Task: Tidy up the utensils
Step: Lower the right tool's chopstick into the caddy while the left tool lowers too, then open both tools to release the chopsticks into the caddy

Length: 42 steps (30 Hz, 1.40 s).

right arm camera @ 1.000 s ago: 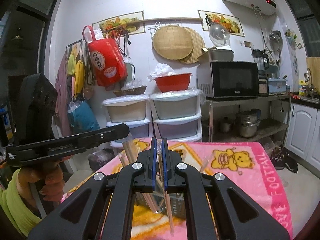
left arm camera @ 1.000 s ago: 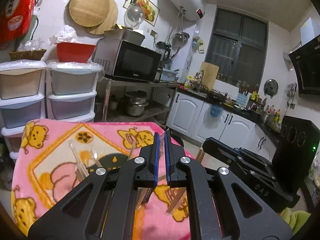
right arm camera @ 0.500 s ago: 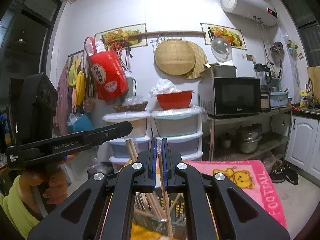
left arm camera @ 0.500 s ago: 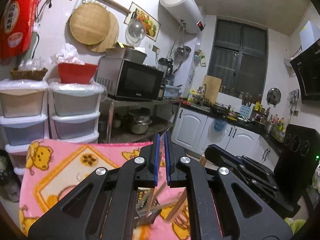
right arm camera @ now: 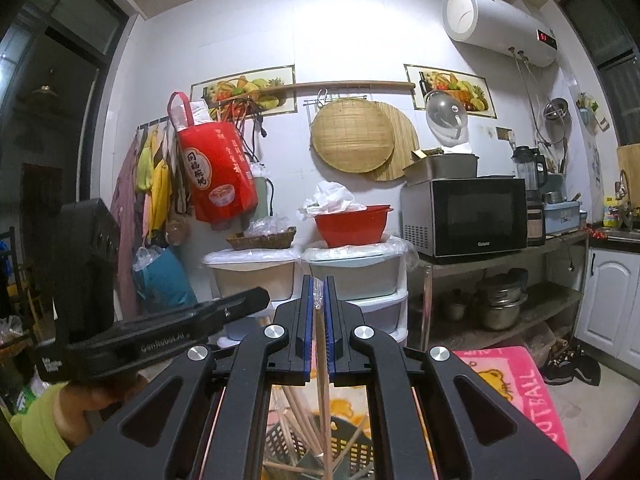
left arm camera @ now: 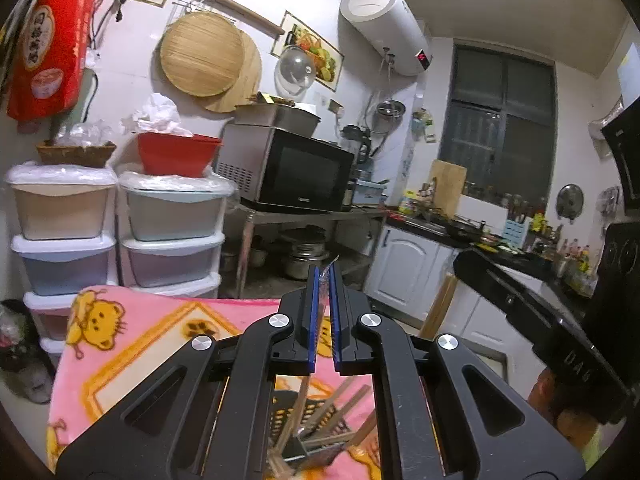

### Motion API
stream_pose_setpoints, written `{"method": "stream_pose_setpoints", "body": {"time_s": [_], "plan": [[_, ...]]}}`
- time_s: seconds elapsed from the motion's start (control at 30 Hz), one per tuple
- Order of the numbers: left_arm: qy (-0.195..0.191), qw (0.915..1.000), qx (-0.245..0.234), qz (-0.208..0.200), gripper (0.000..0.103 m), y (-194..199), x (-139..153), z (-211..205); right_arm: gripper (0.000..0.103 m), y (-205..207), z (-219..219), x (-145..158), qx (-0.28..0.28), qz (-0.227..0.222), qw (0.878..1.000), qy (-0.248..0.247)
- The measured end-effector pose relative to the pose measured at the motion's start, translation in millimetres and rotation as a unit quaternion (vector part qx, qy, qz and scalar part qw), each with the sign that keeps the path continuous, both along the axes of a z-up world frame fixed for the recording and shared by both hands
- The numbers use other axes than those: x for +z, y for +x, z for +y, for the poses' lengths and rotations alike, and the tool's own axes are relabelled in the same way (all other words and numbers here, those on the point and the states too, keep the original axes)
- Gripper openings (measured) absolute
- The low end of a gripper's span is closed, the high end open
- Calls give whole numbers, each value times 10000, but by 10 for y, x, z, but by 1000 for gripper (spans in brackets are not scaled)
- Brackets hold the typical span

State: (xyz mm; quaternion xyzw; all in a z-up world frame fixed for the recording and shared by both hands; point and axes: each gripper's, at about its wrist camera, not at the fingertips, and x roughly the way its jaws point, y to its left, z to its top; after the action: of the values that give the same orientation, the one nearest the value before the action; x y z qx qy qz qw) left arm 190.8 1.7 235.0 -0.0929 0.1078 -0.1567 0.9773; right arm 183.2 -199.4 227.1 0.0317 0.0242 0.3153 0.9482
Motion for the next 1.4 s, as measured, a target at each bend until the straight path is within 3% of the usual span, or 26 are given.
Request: {"method": "stream_pose_setpoints", "body": {"time_s": [0.57, 1.03, 1.4], "plan": [[24, 9988, -85, 481, 3, 226, -419, -39, 5, 565, 100, -343, -177, 515, 9985, -100], [364, 9956, -8, 866, 3, 367, -801, -134, 5, 700, 175, -712, -239, 923, 9953, -162], [398, 9929, 61, 1122, 3, 397, -1014, -122, 5, 774, 209, -1010, -361, 1413, 9883, -444]]}}
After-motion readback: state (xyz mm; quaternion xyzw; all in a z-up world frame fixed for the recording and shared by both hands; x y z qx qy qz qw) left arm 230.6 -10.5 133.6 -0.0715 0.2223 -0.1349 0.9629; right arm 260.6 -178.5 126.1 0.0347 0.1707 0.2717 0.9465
